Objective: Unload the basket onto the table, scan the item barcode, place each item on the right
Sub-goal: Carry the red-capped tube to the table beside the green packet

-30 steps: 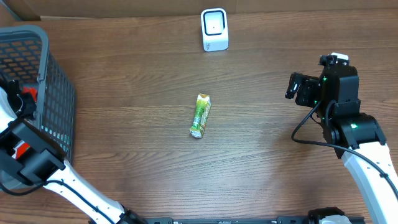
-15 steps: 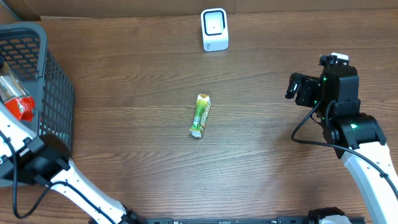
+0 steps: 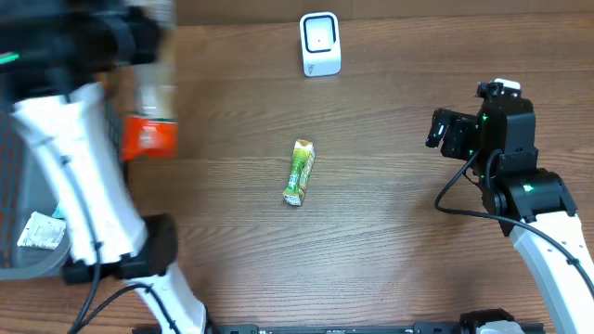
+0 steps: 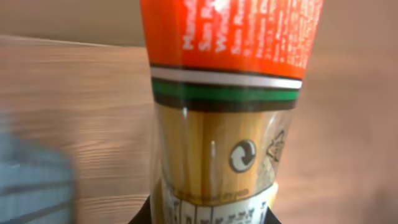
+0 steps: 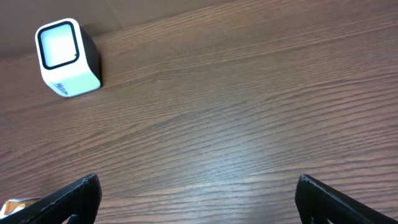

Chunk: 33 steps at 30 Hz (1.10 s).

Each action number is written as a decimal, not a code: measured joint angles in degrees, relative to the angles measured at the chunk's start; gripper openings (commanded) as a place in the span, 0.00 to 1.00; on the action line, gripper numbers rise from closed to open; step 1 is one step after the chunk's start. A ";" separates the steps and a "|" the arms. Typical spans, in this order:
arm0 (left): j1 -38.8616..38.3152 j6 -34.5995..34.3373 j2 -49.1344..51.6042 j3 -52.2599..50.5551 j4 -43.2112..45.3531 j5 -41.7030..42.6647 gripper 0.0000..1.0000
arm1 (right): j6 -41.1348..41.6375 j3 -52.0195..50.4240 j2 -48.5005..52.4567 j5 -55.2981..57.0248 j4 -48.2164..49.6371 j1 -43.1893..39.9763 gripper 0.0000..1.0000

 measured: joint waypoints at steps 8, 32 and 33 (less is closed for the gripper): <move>-6.80 -2.67 4.55 -5.55 -2.86 -4.02 0.04 | -0.02 0.00 0.00 0.02 -0.02 0.00 1.00; -20.44 -12.70 13.70 -53.96 26.67 -4.98 0.04 | -0.02 0.00 0.00 0.02 -0.09 0.00 1.00; -20.59 -12.94 13.38 -54.38 26.80 -5.66 0.05 | -0.02 0.00 0.00 0.00 -0.07 0.00 1.00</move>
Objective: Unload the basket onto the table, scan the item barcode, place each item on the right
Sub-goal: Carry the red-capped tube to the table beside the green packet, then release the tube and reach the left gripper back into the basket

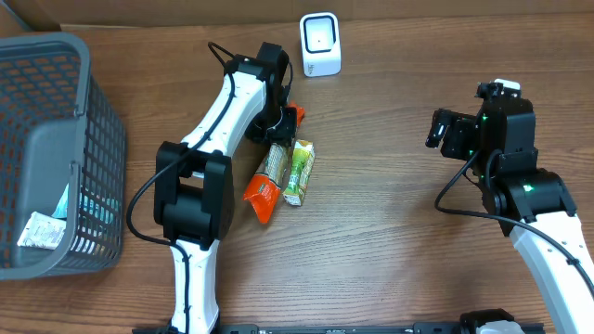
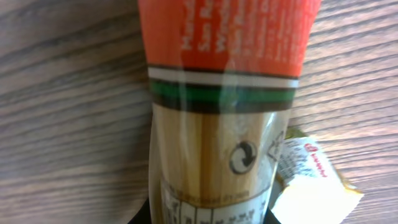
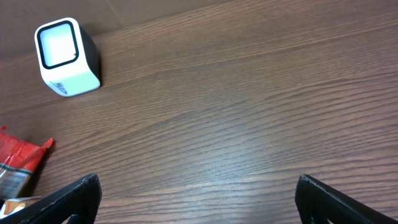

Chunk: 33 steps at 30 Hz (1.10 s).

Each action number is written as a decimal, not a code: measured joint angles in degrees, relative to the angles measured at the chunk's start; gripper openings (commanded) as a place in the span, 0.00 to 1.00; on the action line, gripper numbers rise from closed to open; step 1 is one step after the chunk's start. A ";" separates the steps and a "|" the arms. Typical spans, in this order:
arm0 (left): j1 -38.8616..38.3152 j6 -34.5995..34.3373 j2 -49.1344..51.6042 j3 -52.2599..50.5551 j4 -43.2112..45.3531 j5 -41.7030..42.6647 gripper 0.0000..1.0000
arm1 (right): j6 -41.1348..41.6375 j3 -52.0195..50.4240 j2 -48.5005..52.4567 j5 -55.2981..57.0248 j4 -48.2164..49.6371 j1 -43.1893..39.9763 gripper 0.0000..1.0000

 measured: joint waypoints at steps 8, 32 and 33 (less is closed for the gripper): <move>-0.07 0.81 -0.17 -0.33 0.72 -2.58 0.57 | -0.02 0.00 0.00 0.02 0.02 0.00 1.00; 2.67 9.88 -2.89 55.71 -26.67 -2.54 1.00 | 0.00 0.00 0.00 0.02 0.02 0.00 1.00; 3.37 10.27 -3.02 57.59 -28.11 -2.91 1.00 | 0.00 0.00 0.00 0.02 -0.02 0.00 1.00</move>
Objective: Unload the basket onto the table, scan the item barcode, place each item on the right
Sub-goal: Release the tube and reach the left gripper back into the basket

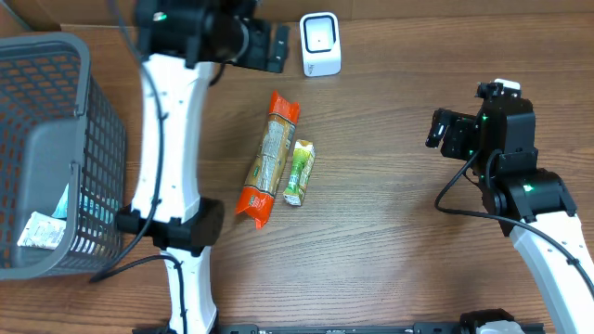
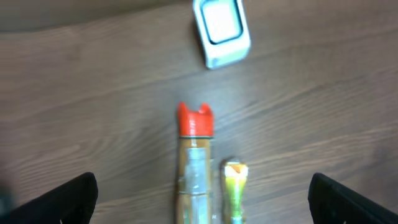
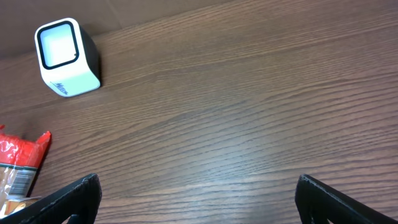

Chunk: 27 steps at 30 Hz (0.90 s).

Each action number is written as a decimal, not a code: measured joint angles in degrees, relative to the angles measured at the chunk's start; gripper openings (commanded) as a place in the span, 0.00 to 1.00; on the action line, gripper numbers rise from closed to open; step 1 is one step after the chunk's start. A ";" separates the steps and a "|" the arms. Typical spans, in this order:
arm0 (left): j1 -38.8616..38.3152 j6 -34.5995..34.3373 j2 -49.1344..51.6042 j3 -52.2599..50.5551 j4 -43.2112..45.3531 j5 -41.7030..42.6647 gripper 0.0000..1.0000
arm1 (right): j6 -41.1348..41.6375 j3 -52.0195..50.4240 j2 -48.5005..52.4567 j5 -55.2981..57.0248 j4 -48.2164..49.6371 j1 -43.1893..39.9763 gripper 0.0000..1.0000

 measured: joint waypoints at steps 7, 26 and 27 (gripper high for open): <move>13.86 -1.31 -4.52 4.04 -1.53 -1.68 1.00 | -0.02 0.00 0.00 0.00 0.02 0.00 1.00; 60.17 -14.16 -15.47 -23.61 0.92 1.62 1.00 | 0.00 0.00 0.00 0.02 0.02 0.00 1.00; 60.08 -14.19 -15.47 -26.05 2.10 1.16 1.00 | 0.00 0.00 0.00 0.00 -0.02 0.00 1.00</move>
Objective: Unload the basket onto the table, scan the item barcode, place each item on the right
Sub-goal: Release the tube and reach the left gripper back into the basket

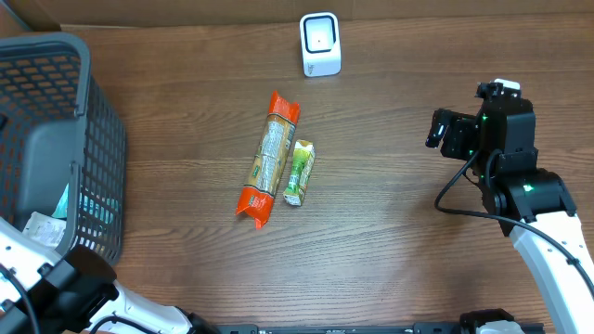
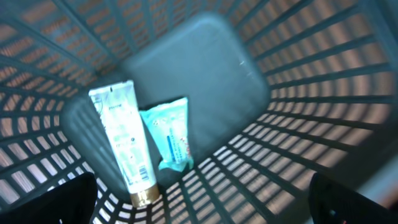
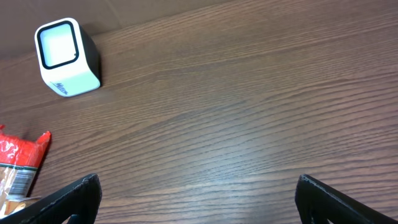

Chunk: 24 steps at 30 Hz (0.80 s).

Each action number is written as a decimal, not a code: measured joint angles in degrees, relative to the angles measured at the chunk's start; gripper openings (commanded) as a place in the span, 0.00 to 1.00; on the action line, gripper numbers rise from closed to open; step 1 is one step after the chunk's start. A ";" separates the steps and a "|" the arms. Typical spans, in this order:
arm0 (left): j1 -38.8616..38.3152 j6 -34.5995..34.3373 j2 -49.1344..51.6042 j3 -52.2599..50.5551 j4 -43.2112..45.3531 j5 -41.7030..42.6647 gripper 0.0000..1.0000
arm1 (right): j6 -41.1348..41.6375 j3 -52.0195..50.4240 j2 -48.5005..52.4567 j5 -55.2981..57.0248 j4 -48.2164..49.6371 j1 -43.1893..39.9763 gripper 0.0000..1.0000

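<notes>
A long orange-ended packet (image 1: pixel 267 159) lies on the wooden table, with a small green packet (image 1: pixel 299 172) right beside it. The white scanner (image 1: pixel 320 44) stands at the back middle. My left gripper (image 2: pixel 199 205) is open and empty, looking down into the grey basket (image 2: pixel 205 56). At the basket's bottom lie a white tube (image 2: pixel 124 140) and a teal packet (image 2: pixel 171 134). My right gripper (image 3: pixel 198 205) is open and empty above bare table at the right, with the scanner (image 3: pixel 65 56) at its far left.
The grey mesh basket (image 1: pixel 37 102) fills the left side of the table. The left arm's white base (image 1: pixel 56 288) sits at the front left. The right arm (image 1: pixel 506 176) stands at the right edge.
My left gripper was open above the table near the scanner, over the orange-ended packet. Now it is over the basket, looking into it. The packets and the right arm have not moved.
My left gripper was shut on the orange-ended packet near the basket. Then it held the packet low beside the green one. Then the packet lay on the table and the gripper was open above it. Now the gripper is over the basket.
</notes>
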 measured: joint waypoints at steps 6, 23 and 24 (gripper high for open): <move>-0.07 -1.20 0.15 -18.53 9.99 0.22 1.00 | 0.00 0.00 0.00 0.00 0.07 0.00 1.00; -5.40 -5.22 0.39 -56.15 41.92 -2.60 1.00 | 0.00 0.00 0.00 0.00 0.09 0.00 1.00; -5.40 -5.25 0.33 -56.96 43.08 -3.30 1.00 | -0.02 0.00 0.00 0.00 0.00 0.00 1.00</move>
